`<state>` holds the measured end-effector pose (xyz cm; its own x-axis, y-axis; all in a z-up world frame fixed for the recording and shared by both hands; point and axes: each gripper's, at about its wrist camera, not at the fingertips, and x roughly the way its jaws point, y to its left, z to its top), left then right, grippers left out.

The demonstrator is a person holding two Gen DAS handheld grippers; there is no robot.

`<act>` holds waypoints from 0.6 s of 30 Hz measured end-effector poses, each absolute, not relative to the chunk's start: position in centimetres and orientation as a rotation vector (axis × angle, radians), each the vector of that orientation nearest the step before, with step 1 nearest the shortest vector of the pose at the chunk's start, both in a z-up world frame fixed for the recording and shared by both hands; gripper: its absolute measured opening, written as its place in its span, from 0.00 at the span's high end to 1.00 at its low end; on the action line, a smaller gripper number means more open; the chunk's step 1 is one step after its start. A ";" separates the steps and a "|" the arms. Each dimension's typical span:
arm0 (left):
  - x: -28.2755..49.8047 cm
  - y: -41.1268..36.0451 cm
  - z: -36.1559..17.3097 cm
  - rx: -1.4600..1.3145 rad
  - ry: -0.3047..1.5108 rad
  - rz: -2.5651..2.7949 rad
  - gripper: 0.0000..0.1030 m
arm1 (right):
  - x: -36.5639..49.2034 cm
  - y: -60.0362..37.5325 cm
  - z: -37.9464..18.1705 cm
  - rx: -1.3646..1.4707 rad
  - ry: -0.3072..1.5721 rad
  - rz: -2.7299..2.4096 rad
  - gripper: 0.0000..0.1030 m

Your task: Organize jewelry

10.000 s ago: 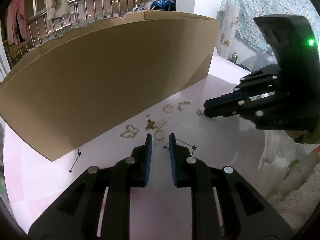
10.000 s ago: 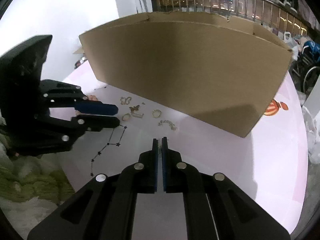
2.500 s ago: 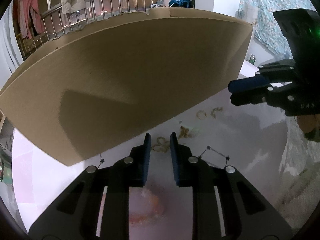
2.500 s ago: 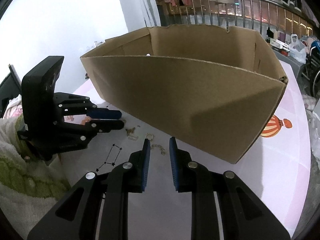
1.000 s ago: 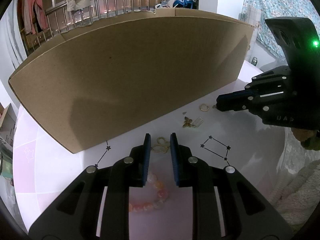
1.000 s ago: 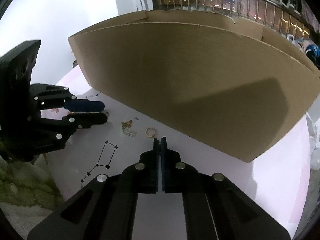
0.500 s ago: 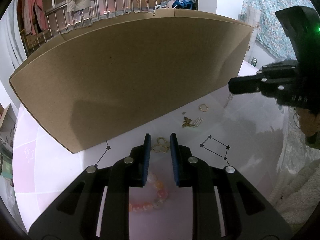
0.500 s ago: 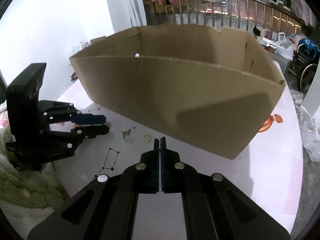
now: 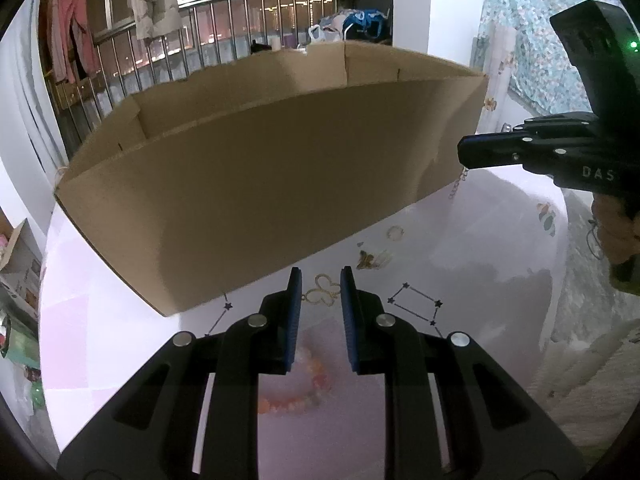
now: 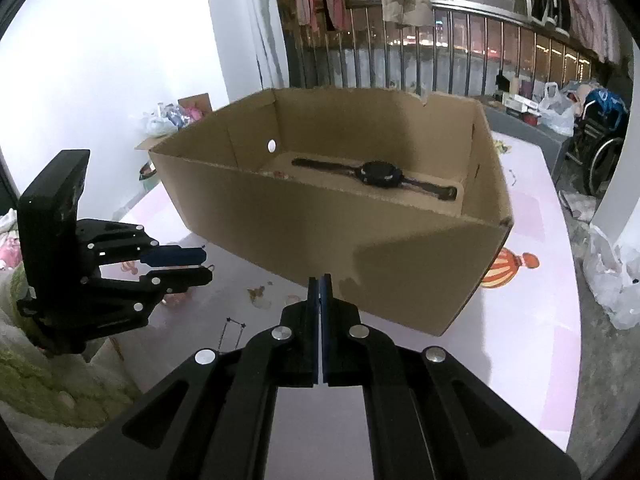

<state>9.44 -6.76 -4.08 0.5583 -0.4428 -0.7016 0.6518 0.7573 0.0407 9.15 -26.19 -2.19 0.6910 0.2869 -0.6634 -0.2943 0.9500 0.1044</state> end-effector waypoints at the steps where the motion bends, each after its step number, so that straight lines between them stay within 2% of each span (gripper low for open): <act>1: 9.3 -6.7 -3.8 0.311 0.723 -0.659 0.82 | 9.0 -26.2 -1.8 -0.012 0.731 0.324 0.99; 12: 8.6 -6.2 3.4 0.197 0.583 -0.763 0.82 | 8.3 -26.5 4.2 -0.018 0.588 0.377 0.99; 18: 10.7 -6.5 7.5 0.174 0.504 -0.832 0.82 | 10.3 -27.7 7.9 0.011 0.514 0.421 0.99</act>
<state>10.74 -6.51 7.52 0.5646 -0.6624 -0.4924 0.7432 0.6675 -0.0457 10.34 -27.72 7.94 0.7874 0.3934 -0.4747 -0.3879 0.9146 0.1145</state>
